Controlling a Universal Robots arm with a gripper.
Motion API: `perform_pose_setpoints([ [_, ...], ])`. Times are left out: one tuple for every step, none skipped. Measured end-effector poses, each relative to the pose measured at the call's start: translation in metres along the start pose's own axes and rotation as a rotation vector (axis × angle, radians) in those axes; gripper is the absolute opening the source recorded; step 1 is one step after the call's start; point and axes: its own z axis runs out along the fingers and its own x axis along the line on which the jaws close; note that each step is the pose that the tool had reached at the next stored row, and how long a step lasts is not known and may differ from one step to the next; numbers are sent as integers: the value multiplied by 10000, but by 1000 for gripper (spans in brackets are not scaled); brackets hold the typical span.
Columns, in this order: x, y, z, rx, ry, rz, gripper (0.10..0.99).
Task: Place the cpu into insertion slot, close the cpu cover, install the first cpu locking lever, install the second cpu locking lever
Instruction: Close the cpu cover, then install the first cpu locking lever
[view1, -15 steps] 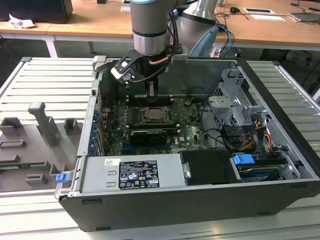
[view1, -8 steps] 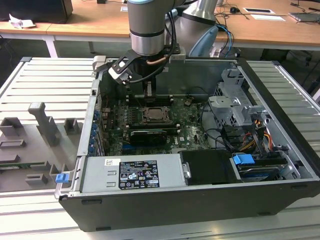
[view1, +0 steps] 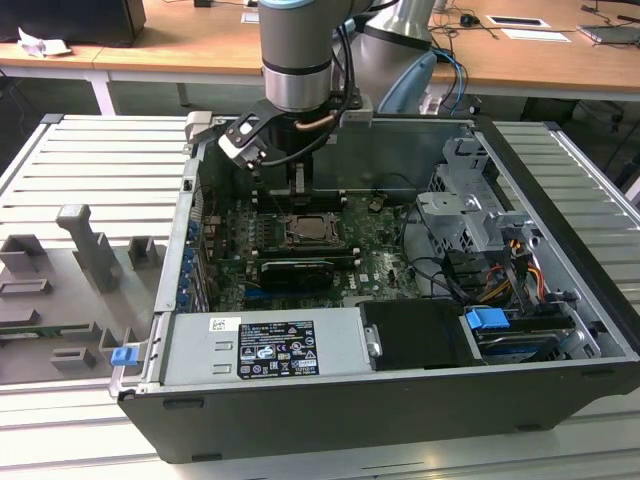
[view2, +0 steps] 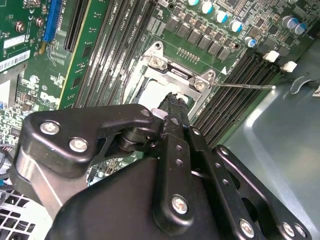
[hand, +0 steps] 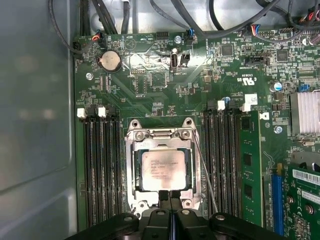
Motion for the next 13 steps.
perform_pose_setpoints([
  [0,0,-1,0,0,0,106],
  [0,0,-3,-1,1,-1,106],
  [0,0,-8,0,0,0,106],
  [0,1,-18,0,-1,-1,106],
  [0,2,-47,0,0,0,106],
  [1,4,-72,0,-1,0,106],
  [1,5,-83,0,-6,-1,106],
  [1,5,-95,-1,-6,-2,106],
  [1,6,-109,-1,-6,-1,106],
  [1,7,-120,-1,-5,-1,106],
  [1,7,-127,-1,-6,-1,106],
  [1,8,-145,-1,-7,-1,106],
  [2,9,-162,0,-6,-1,106],
])
